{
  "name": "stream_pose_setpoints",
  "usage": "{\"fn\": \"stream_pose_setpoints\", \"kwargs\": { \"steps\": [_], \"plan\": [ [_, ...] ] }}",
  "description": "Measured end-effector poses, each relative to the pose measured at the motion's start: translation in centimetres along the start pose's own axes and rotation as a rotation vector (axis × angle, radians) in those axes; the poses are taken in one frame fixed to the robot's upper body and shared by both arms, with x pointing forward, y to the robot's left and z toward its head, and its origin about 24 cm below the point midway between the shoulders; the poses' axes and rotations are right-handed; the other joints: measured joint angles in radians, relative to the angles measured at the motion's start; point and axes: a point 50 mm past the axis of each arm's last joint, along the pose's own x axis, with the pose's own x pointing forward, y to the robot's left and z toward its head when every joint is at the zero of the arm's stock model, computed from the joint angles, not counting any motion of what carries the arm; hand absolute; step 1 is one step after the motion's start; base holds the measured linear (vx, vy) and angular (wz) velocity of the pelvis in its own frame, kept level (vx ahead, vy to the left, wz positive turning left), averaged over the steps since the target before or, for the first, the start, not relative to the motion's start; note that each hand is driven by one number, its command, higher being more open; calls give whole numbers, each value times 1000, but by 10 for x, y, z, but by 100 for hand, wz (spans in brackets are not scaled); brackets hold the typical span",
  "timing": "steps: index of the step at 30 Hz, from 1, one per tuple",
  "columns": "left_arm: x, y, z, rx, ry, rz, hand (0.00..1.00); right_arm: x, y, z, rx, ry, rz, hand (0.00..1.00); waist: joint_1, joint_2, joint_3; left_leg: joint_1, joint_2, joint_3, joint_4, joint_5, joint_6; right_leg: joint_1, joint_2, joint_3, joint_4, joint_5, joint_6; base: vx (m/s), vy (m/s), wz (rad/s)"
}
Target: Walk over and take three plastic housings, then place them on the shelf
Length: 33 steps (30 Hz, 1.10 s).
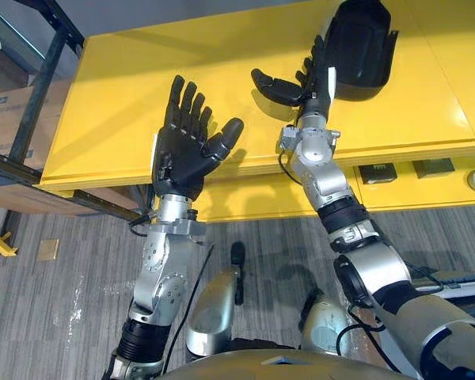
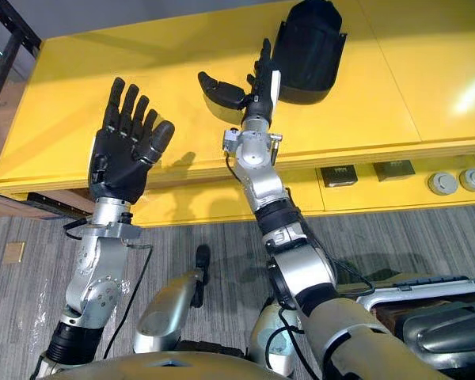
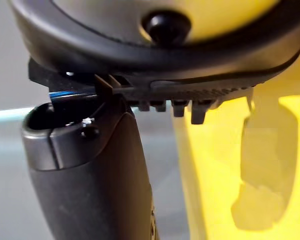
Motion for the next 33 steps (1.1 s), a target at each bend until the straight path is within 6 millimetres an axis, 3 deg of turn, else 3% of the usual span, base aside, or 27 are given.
{"fn": "stream_pose_setpoints", "kwargs": {
  "steps": [3,15,21,33],
  "plan": [
    [-1,5,-7,5,28,25,100,0,0,0,1,-1,1,100,1,-1,1,0,7,5,-3,3,-5,-12,4,3,-1,0,0,-69,-29,-6],
    [6,0,-3,4,5,0,100,-9,1,3,-28,-60,-6,100,-4,-4,3,0,10,34,-16,7,0,-23,8,32,-19,9,12,12,-8,-6],
    [7,-1,-3,4,4,11,100,-13,11,11,10,-80,19,100,-25,-35,23,3,10,64,-13,-2,11,-29,15,60,-42,27,18,26,1,-12],
    [6,-1,-4,3,8,17,100,-18,6,7,5,-63,10,100,-44,-37,24,25,9,72,-17,-15,10,13,21,60,-95,48,29,6,1,-1]
  ]
}}
